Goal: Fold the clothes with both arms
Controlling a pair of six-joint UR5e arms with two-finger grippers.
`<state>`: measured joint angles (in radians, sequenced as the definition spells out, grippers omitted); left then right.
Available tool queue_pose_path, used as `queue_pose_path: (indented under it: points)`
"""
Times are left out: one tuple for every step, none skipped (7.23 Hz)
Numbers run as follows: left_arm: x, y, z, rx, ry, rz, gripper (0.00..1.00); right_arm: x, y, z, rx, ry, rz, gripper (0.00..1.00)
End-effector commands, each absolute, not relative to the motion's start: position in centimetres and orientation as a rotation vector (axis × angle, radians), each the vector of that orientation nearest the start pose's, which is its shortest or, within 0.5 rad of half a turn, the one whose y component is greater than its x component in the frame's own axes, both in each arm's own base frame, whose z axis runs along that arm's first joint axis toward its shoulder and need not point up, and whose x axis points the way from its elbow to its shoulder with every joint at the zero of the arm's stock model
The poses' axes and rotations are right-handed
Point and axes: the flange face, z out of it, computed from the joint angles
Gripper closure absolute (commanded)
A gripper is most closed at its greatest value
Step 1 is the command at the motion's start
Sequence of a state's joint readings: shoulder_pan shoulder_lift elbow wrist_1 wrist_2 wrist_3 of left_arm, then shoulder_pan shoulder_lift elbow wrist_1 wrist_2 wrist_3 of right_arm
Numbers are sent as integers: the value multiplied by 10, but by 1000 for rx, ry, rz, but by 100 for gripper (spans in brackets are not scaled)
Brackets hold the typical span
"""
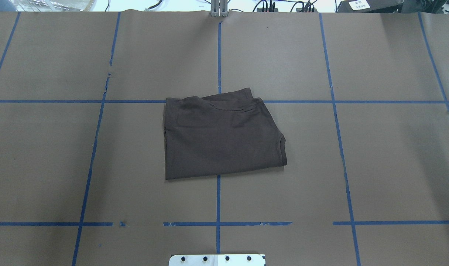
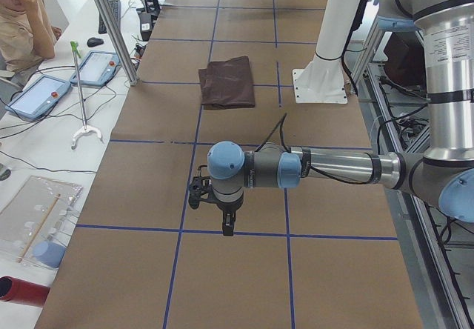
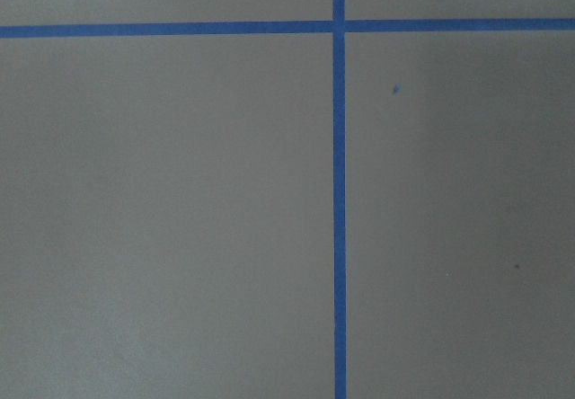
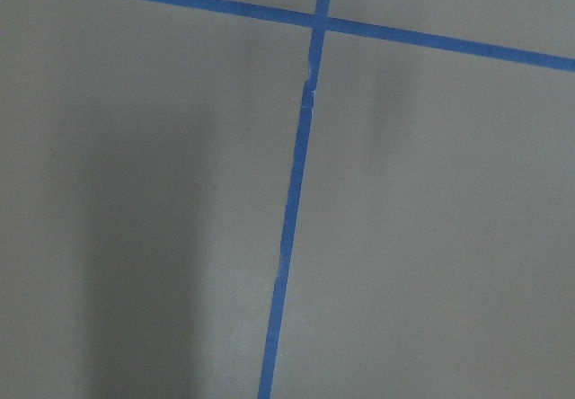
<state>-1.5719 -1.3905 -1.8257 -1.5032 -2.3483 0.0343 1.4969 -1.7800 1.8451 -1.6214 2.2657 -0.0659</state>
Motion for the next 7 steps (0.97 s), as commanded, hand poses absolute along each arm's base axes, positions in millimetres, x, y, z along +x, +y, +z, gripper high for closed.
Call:
queue_pose_path:
  points:
    - [-67, -419, 619, 33, 722, 41, 0, 40, -408, 627, 13, -695, -138, 0]
    - [-71, -422, 619, 44, 679, 45, 0, 42, -407, 627, 15, -695, -135, 0]
    - [-72, -423, 618, 51, 665, 46, 0, 43, -407, 627, 15, -695, -133, 0]
    - [-72, -422, 619, 47, 664, 42, 0, 43, -407, 627, 15, -695, -133, 0]
    - [-72, -423, 617, 50, 665, 43, 0, 43, -407, 627, 15, -694, -133, 0]
    - [-72, -423, 615, 54, 663, 45, 0, 43, -406, 629, 12, -694, -132, 0]
    - [-72, -423, 614, 55, 663, 44, 0, 43, -406, 629, 12, -692, -132, 0]
